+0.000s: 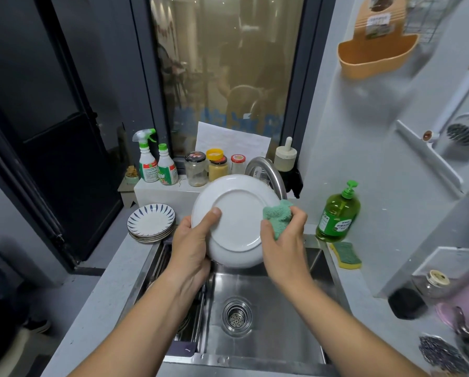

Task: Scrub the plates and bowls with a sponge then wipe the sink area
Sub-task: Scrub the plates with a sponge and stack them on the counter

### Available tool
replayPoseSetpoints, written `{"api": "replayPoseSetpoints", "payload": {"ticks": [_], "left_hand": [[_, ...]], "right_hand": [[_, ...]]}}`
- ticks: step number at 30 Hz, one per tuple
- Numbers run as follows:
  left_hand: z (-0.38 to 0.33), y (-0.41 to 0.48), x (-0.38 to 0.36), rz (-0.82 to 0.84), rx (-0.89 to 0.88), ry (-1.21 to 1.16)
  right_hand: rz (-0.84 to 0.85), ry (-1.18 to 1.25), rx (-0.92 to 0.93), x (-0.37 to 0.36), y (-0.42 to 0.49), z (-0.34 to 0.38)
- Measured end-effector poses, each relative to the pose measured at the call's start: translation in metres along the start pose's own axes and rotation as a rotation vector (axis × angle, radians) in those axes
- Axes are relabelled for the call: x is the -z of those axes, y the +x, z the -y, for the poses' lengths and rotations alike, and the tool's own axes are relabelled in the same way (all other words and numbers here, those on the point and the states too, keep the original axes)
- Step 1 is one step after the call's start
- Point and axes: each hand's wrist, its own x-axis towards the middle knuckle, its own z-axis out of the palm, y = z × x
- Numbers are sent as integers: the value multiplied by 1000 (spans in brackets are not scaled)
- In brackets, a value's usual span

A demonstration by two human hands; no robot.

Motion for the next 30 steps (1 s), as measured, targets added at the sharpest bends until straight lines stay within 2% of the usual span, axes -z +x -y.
{"api": "replayPoseSetpoints", "payload": {"ticks": [12, 16, 20, 22, 25, 30], "left_hand": [[4, -1, -21, -21, -7, -162], [13, -10, -24, 54, 43, -169], [13, -13, -16, 179, 140, -155], [5, -11, -9, 224, 169, -105], [-8, -6, 4, 306, 189, 65], [-33, 14, 9, 378, 99, 376]], "right_hand": [[-67, 242, -175, -16, -10, 1], [-101, 276, -153, -13, 8, 4], [-90, 152, -81, 1, 21, 6], [-35, 73, -14, 13, 26, 7], [157, -32, 82, 32, 34, 14], [412, -231, 174, 63, 55, 31]]}}
